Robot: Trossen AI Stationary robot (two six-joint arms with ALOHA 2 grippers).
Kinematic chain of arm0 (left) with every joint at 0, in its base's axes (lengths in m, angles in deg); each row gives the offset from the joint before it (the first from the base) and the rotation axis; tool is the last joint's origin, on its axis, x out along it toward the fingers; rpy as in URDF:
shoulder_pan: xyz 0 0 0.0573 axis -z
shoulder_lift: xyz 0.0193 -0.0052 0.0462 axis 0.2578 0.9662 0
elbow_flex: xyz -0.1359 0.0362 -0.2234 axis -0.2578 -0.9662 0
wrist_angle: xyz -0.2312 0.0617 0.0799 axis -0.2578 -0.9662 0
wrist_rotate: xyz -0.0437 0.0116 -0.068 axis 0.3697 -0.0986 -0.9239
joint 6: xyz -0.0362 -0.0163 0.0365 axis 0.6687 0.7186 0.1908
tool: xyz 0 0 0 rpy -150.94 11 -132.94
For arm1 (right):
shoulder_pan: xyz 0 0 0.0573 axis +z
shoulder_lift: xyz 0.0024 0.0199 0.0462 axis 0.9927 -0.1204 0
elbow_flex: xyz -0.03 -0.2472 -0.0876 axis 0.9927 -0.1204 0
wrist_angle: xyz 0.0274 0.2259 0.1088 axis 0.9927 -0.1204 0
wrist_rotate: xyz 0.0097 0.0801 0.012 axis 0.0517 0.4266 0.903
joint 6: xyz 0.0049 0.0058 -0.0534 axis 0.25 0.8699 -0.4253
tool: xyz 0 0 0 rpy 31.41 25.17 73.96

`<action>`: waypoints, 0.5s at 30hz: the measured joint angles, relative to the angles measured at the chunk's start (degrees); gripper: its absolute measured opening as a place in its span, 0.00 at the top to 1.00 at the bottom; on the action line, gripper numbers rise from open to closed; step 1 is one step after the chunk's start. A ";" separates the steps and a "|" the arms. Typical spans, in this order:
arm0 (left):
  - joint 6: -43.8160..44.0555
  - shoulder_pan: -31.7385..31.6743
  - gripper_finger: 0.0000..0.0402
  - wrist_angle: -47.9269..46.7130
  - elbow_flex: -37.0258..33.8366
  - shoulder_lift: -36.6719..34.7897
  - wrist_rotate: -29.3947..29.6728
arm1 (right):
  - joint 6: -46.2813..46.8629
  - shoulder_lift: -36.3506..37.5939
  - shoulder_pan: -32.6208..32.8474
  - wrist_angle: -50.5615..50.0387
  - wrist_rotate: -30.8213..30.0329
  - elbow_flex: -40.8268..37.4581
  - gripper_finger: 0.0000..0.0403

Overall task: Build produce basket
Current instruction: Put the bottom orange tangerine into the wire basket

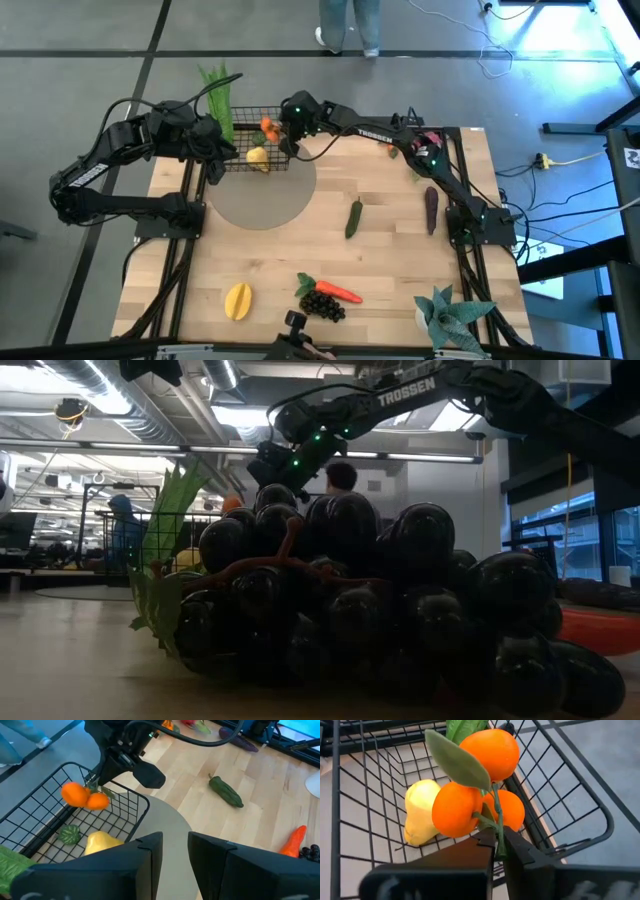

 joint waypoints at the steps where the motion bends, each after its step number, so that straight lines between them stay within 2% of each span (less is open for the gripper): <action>1: 0.00 0.01 0.80 0.00 0.00 0.00 0.00 | 0.00 0.00 0.00 -0.54 -0.02 0.00 0.96; 8: 0.00 0.02 0.80 0.00 0.00 0.00 0.00 | -0.21 0.02 0.00 -0.66 -0.04 0.00 0.97; 15: 0.00 -0.01 0.80 -0.15 0.00 0.00 0.00 | -0.09 0.02 0.00 -0.72 -0.06 0.00 0.88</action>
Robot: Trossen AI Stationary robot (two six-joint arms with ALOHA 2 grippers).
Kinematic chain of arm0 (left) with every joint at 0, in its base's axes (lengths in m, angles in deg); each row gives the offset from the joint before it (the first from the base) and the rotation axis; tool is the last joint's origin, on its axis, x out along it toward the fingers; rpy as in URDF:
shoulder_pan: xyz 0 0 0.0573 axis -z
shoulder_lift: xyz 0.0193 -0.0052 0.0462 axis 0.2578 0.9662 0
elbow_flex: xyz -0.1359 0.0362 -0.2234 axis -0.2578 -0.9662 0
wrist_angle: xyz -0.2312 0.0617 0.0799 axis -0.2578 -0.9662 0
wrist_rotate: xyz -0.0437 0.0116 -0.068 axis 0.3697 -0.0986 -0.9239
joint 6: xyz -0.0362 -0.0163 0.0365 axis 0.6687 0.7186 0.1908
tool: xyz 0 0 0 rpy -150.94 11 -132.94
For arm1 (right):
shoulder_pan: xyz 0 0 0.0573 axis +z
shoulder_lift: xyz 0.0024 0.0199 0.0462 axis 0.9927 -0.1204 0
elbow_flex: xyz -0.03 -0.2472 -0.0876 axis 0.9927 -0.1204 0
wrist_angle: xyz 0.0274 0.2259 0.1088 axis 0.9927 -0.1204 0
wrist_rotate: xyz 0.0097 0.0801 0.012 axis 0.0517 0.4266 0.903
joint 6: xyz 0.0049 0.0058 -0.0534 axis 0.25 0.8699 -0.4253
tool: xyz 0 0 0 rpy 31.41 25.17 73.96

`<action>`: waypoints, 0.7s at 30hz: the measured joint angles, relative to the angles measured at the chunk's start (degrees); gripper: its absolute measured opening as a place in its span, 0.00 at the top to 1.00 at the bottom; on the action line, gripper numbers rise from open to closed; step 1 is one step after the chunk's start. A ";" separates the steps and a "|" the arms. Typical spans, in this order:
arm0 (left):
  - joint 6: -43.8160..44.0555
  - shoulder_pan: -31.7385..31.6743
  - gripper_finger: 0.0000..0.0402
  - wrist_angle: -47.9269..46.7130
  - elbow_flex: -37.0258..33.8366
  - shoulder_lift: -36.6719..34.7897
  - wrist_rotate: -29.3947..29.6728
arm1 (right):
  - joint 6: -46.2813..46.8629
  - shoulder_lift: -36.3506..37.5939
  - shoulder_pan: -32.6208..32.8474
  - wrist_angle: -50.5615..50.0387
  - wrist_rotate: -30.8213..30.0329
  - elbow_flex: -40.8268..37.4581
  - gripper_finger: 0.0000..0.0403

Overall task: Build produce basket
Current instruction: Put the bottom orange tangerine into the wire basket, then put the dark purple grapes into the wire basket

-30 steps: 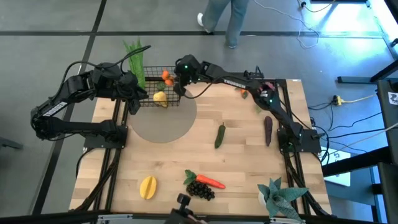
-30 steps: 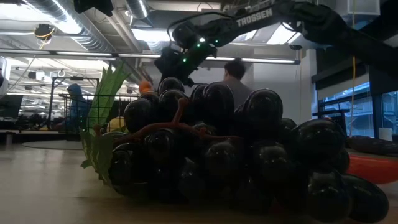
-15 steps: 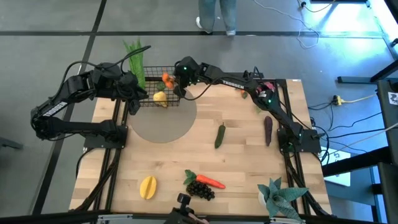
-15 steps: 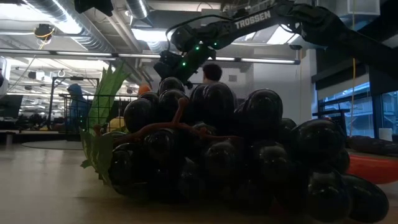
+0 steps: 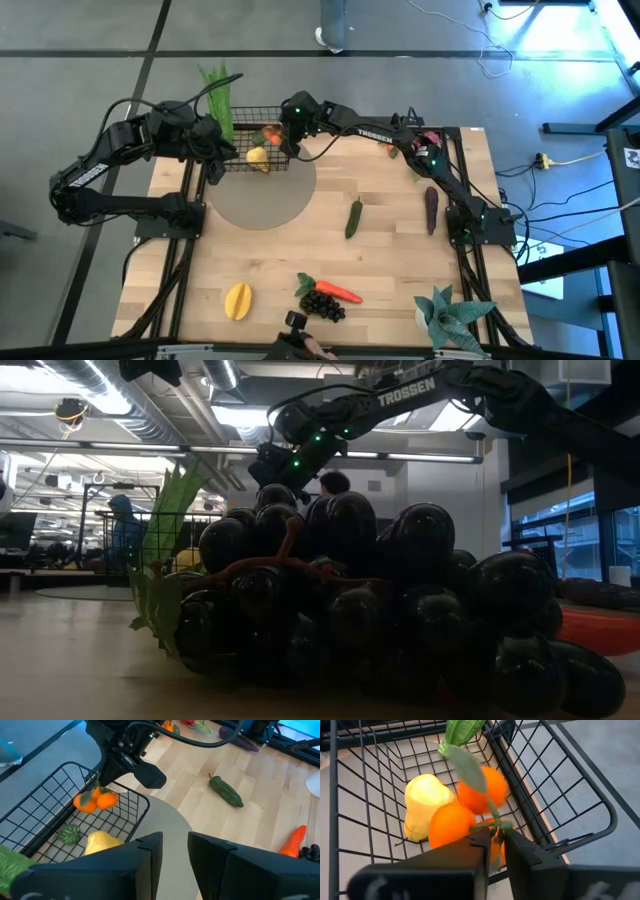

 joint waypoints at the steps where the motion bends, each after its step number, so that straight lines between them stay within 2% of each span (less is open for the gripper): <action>1: 0.00 0.01 0.80 -0.18 0.00 0.00 0.00 | 0.01 0.00 0.00 0.01 0.01 0.00 0.87; 10: 0.02 0.02 0.80 -1.85 0.00 0.00 0.00 | -0.29 0.02 0.04 1.39 -0.12 0.00 0.72; 16: 0.44 0.02 0.80 -2.03 0.00 0.00 0.20 | -1.49 0.39 0.19 -2.26 -0.07 4.11 0.71; 21: 1.63 0.00 0.80 -2.53 0.00 -0.02 3.08 | -0.19 5.36 0.48 -8.17 0.08 3.34 0.72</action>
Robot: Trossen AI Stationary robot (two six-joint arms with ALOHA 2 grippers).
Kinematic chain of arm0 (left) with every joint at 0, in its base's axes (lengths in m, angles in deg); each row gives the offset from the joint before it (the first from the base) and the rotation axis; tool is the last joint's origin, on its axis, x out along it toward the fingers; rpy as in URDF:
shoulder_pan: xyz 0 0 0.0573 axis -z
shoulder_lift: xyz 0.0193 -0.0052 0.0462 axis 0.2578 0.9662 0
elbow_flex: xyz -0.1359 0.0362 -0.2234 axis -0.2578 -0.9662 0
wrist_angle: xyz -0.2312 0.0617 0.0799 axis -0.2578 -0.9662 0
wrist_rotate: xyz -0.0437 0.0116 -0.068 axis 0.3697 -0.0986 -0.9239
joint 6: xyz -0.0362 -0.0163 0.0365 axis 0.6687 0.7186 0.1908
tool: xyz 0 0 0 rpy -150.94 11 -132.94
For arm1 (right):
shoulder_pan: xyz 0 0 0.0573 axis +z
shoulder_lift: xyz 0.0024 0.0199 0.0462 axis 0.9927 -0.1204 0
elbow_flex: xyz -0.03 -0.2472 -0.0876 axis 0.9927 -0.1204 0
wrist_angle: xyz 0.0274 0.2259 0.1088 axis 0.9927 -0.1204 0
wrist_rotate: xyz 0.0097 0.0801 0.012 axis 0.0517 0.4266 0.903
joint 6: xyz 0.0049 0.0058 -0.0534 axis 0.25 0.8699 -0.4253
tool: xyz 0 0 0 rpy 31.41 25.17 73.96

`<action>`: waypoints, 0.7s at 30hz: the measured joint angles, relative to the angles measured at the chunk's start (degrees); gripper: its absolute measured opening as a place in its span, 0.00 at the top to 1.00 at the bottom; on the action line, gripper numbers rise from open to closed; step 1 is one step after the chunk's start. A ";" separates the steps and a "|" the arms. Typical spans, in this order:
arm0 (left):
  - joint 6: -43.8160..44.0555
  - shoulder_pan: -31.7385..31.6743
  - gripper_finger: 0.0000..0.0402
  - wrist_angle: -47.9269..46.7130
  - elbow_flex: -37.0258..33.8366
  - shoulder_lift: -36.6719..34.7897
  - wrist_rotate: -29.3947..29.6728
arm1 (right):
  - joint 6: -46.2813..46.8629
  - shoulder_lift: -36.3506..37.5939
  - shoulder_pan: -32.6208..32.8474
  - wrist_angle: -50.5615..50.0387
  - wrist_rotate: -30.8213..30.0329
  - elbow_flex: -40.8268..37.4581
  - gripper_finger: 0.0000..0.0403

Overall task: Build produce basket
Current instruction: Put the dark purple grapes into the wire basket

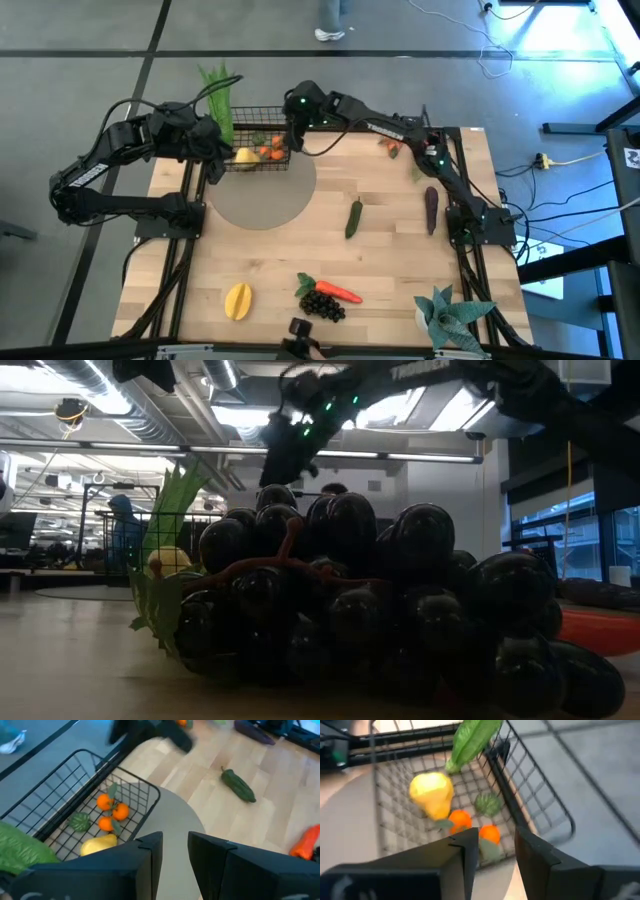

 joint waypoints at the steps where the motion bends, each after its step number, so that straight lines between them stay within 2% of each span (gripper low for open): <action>1: 0.61 0.02 0.80 0.00 0.00 0.00 0.37 | 1.02 1.24 0.00 -1.87 0.05 0.00 0.72; 6: 3.88 0.02 0.80 -0.28 0.00 0.00 1.28 | 5.92 7.34 0.00 -11.78 0.45 0.00 0.75; 11: 5.15 0.00 0.80 -0.37 0.00 0.00 2.30 | 5.80 12.21 0.32 -19.11 -0.63 0.00 0.76; 21: 8.01 0.00 0.80 -2.93 0.00 0.00 3.10 | 11.30 19.08 0.41 -36.21 -13.23 -0.02 0.76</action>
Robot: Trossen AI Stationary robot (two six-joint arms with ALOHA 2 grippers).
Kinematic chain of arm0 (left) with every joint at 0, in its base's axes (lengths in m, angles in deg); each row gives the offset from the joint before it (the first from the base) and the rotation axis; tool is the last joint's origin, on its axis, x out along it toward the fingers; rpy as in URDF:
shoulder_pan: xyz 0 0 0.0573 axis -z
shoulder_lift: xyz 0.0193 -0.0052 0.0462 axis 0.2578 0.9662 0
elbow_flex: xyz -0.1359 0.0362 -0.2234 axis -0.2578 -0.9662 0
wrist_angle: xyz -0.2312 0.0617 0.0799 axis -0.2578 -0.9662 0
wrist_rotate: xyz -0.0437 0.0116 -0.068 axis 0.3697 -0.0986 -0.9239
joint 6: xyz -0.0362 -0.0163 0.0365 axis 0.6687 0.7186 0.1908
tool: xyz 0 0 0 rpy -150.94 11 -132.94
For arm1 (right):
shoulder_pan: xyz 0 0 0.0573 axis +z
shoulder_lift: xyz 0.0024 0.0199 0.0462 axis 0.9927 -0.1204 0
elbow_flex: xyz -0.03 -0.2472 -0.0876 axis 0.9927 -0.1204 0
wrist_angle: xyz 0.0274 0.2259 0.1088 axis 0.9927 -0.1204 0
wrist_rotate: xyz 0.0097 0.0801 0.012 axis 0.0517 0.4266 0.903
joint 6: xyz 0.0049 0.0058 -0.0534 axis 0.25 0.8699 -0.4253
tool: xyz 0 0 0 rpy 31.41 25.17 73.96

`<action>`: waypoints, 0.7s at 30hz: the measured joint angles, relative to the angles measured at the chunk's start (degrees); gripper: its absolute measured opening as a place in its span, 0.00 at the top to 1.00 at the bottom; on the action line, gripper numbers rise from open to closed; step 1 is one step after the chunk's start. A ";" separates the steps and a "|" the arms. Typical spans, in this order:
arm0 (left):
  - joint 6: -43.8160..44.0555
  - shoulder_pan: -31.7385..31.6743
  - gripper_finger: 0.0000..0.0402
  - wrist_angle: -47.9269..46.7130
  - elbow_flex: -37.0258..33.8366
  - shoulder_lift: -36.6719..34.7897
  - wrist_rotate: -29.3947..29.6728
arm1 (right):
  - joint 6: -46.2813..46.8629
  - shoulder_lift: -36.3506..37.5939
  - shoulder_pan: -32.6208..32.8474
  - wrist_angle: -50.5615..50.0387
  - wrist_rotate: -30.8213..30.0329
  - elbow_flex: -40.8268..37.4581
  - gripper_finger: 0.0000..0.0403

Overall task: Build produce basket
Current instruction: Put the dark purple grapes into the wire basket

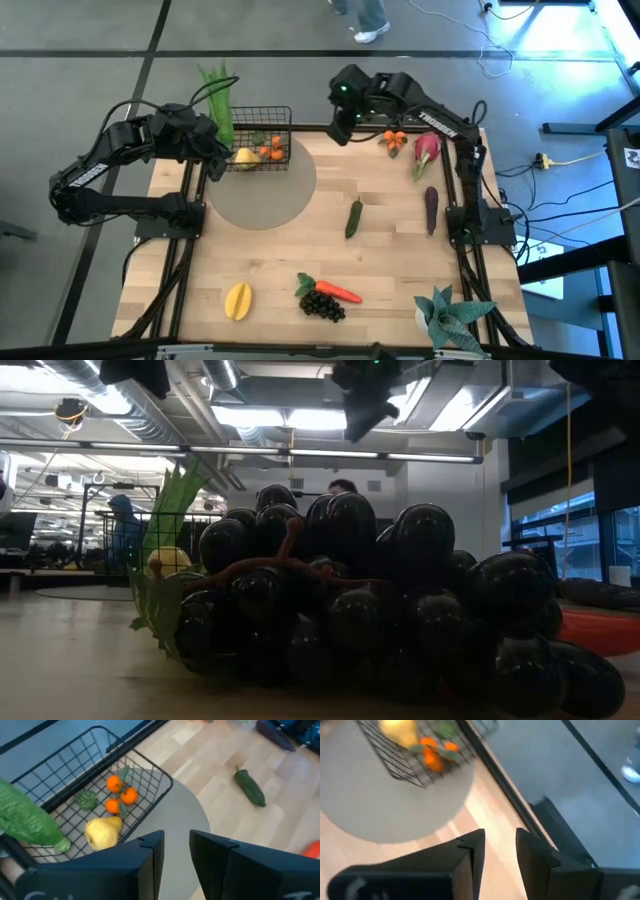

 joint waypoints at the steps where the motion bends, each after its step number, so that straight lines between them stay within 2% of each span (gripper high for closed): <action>1: 0.34 0.02 0.80 -0.23 0.00 0.00 0.53 | 1.11 0.37 -0.18 -1.63 -0.50 -0.01 0.76; 5: 2.63 0.00 0.80 -1.22 0.00 0.00 1.68 | 4.92 1.33 -0.44 -8.74 -1.00 -0.02 0.76; 8: 3.00 0.00 0.80 -2.47 0.00 0.00 1.91 | 3.58 1.61 0.36 -14.17 -0.67 -0.02 0.76; 10: 3.93 0.00 0.80 -3.19 0.00 0.00 1.93 | 2.10 1.72 1.64 -13.82 0.12 -0.35 0.76; 14: 4.69 0.00 0.80 -3.77 0.00 0.02 1.93 | -4.93 2.18 4.36 -14.08 9.61 -0.54 0.76; 21: 7.54 0.01 0.80 -4.26 0.00 0.00 1.77 | -8.53 2.23 9.30 -14.06 20.41 -0.52 0.76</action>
